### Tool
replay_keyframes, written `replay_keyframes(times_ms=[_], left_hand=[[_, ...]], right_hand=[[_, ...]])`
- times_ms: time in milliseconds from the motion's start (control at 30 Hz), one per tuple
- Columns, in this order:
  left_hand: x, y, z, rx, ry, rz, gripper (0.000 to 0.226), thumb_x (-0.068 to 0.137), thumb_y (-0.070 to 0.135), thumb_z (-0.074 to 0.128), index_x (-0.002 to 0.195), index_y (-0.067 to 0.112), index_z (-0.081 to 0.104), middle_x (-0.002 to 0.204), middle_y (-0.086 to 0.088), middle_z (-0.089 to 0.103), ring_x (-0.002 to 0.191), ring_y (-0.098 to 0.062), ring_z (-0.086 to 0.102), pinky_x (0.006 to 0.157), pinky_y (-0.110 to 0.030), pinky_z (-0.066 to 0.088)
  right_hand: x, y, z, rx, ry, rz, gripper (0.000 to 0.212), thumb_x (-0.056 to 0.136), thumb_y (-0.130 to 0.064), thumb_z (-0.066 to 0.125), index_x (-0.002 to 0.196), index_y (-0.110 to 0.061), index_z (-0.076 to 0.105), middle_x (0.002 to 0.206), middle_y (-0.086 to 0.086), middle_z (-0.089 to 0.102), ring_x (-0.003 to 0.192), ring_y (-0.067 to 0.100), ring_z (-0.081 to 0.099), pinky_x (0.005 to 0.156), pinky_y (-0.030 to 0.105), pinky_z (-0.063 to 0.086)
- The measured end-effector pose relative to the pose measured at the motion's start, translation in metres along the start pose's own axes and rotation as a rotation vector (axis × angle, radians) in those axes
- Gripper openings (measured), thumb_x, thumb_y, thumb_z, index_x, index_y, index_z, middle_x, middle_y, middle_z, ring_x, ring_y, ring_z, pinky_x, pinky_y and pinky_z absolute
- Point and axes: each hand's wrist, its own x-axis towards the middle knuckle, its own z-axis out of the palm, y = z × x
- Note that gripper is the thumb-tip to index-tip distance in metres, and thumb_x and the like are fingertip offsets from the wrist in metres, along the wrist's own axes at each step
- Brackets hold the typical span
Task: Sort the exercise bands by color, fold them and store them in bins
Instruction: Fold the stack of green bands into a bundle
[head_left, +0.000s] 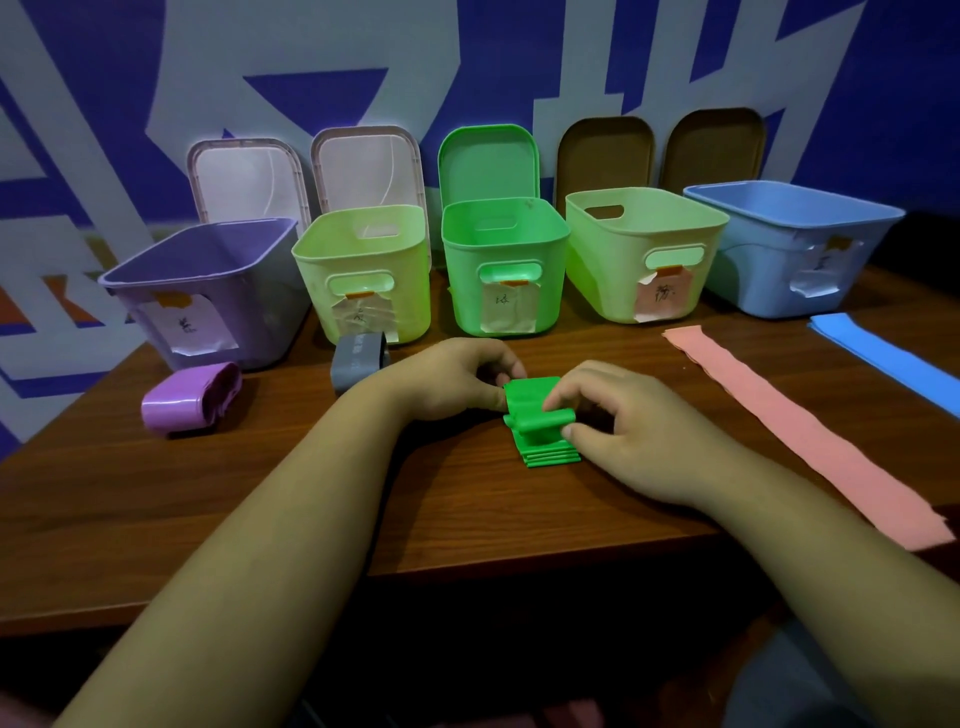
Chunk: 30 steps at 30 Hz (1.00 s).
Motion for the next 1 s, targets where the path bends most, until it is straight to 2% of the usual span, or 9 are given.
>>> replay_keyframes(times_ms=[67, 133, 233, 300, 367, 500, 700, 867, 1000], left_hand=[[-0.002, -0.002, -0.003, -0.068, -0.053, -0.010, 0.032, 0.096, 0.013, 0.076, 0.124, 0.028, 0.071, 0.115, -0.002, 0.073, 0.093, -0.005, 0.067, 0.085, -0.021, 0.053], [-0.002, -0.004, -0.004, -0.205, -0.069, -0.052, 0.033, 0.095, 0.009, 0.067, 0.124, 0.025, 0.072, 0.122, -0.015, 0.071, 0.089, -0.015, 0.065, 0.081, -0.031, 0.051], [0.001, -0.004, -0.001, -0.292, 0.003, -0.109, 0.031, 0.088, 0.026, 0.063, 0.114, 0.029, 0.079, 0.121, -0.022, 0.070, 0.096, -0.026, 0.062, 0.090, -0.046, 0.050], [0.002, 0.000, 0.001, -0.171, 0.053, -0.096, 0.022, 0.095, 0.048, 0.068, 0.111, 0.037, 0.079, 0.107, 0.002, 0.076, 0.098, -0.011, 0.067, 0.096, -0.039, 0.052], [0.003, 0.002, 0.004, -0.085, 0.032, -0.059, 0.024, 0.096, 0.057, 0.069, 0.110, 0.039, 0.078, 0.090, 0.024, 0.073, 0.087, 0.005, 0.066, 0.085, -0.030, 0.051], [0.008, 0.000, 0.007, -0.076, 0.011, -0.034, 0.016, 0.098, 0.045, 0.073, 0.107, 0.034, 0.078, 0.074, 0.026, 0.070, 0.069, 0.009, 0.061, 0.076, -0.026, 0.045], [0.010, -0.002, 0.006, -0.162, 0.053, -0.057, 0.013, 0.096, 0.040, 0.076, 0.103, 0.030, 0.079, 0.083, 0.016, 0.074, 0.074, 0.001, 0.064, 0.077, -0.027, 0.048], [0.017, -0.005, 0.005, -0.267, 0.162, -0.084, 0.014, 0.095, 0.034, 0.078, 0.106, 0.025, 0.080, 0.101, 0.003, 0.080, 0.098, -0.015, 0.073, 0.095, -0.035, 0.056], [0.028, -0.007, 0.004, -0.292, 0.314, -0.113, 0.015, 0.097, 0.029, 0.077, 0.109, 0.021, 0.079, 0.096, 0.002, 0.077, 0.089, -0.012, 0.069, 0.084, -0.030, 0.053]], right_hand=[[-0.004, 0.001, 0.002, -0.010, -0.021, 0.010, 0.027, 0.098, -0.019, 0.071, 0.117, -0.039, 0.067, 0.119, -0.022, 0.060, 0.115, -0.002, 0.058, 0.095, 0.027, 0.052], [-0.006, 0.001, 0.002, -0.018, -0.027, 0.012, 0.027, 0.098, -0.021, 0.070, 0.119, -0.037, 0.067, 0.121, -0.022, 0.060, 0.117, 0.000, 0.058, 0.098, 0.033, 0.053], [-0.008, 0.001, 0.002, -0.041, -0.030, -0.014, 0.025, 0.099, -0.022, 0.068, 0.122, -0.033, 0.068, 0.122, -0.019, 0.061, 0.118, 0.004, 0.059, 0.100, 0.039, 0.053], [-0.009, 0.000, 0.002, -0.066, -0.032, -0.023, 0.024, 0.099, -0.030, 0.066, 0.123, -0.031, 0.068, 0.122, -0.019, 0.061, 0.117, 0.004, 0.059, 0.100, 0.040, 0.053], [-0.010, -0.002, 0.003, -0.105, -0.037, -0.027, 0.030, 0.098, -0.044, 0.064, 0.126, -0.032, 0.066, 0.123, -0.019, 0.060, 0.117, 0.004, 0.058, 0.099, 0.040, 0.054], [-0.011, -0.005, 0.006, -0.191, -0.025, -0.051, 0.043, 0.093, -0.058, 0.052, 0.128, -0.033, 0.063, 0.128, -0.020, 0.056, 0.119, 0.006, 0.056, 0.100, 0.042, 0.053], [-0.008, -0.005, 0.007, -0.235, -0.026, -0.059, 0.047, 0.093, -0.058, 0.064, 0.132, -0.034, 0.058, 0.132, -0.020, 0.053, 0.120, 0.005, 0.055, 0.101, 0.040, 0.054], [0.008, -0.004, 0.007, -0.300, -0.007, -0.055, 0.038, 0.098, -0.047, 0.066, 0.131, -0.031, 0.059, 0.130, -0.014, 0.054, 0.113, 0.011, 0.058, 0.095, 0.042, 0.055], [0.038, -0.002, 0.006, -0.395, -0.013, 0.001, 0.035, 0.102, -0.042, 0.062, 0.135, -0.029, 0.060, 0.131, -0.008, 0.056, 0.113, 0.017, 0.060, 0.093, 0.044, 0.056]])
